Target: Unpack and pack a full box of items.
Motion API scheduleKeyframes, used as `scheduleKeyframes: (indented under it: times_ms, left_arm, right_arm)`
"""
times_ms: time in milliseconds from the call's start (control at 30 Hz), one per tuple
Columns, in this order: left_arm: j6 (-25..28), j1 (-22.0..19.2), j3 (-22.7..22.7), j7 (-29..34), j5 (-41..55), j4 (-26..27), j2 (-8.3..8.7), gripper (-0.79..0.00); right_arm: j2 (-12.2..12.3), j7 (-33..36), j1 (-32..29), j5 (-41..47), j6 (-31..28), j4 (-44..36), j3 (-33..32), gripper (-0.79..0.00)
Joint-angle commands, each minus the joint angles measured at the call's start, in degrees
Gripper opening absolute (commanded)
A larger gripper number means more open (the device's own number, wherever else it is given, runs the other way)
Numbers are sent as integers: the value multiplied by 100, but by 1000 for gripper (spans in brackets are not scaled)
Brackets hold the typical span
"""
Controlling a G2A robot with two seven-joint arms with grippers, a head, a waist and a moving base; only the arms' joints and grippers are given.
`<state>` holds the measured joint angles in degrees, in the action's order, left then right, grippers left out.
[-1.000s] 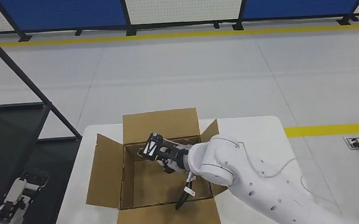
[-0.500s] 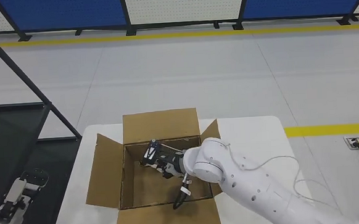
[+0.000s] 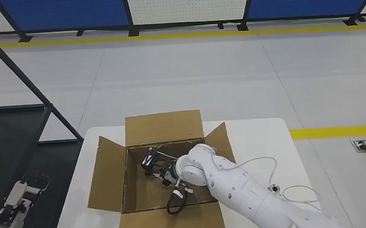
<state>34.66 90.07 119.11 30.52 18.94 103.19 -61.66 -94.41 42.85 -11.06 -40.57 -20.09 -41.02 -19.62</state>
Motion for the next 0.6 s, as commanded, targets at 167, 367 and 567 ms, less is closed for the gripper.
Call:
scheduleKeyframes:
  times_ms: [167, 367, 567]
  left_arm:
    - [0, 0, 0, 0, 0, 0, 0, 0]
    - [0, 0, 0, 0, 0, 0, 0, 0]
    - [0, 0, 0, 0, 0, 0, 0, 0]
  right_arm:
    - [-351, 230, 144, -128, -3, 496, 124, -440]
    - [-544, 327, 257, -258, -121, 753, 146, -413]
    - [-579, 275, 370, -439, -121, 690, 49, -440]
